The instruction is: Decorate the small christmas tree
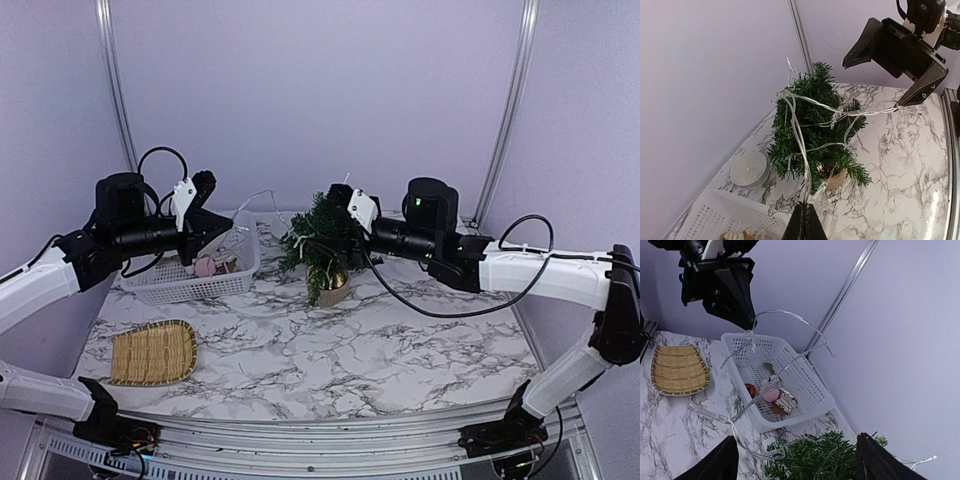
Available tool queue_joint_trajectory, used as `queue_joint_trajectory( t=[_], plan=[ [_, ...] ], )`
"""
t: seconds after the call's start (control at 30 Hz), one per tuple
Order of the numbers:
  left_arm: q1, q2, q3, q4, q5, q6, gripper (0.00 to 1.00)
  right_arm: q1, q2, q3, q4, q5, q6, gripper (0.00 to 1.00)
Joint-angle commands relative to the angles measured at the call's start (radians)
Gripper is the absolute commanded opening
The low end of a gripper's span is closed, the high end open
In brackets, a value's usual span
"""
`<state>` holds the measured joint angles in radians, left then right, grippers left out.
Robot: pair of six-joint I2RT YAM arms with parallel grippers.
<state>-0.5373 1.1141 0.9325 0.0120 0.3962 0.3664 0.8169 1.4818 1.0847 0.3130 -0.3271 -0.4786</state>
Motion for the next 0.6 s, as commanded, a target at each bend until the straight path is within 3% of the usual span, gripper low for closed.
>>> queue_joint_trajectory(
  t=[0.0,0.33,0.57],
  plan=[
    [-0.02,0.002,0.092,-0.185,0.058,0.02,0.0,0.013,-0.045,0.036,-0.064,-0.003,-0.045,0.83],
    [-0.104,0.039,0.22,-0.337,0.103,0.075,0.0,0.09,-0.044,0.155,-0.285,-0.05,-0.153,0.88],
    [-0.172,0.087,0.272,-0.39,0.121,0.095,0.0,0.153,-0.009,0.24,-0.305,0.01,-0.181,0.68]
  ],
)
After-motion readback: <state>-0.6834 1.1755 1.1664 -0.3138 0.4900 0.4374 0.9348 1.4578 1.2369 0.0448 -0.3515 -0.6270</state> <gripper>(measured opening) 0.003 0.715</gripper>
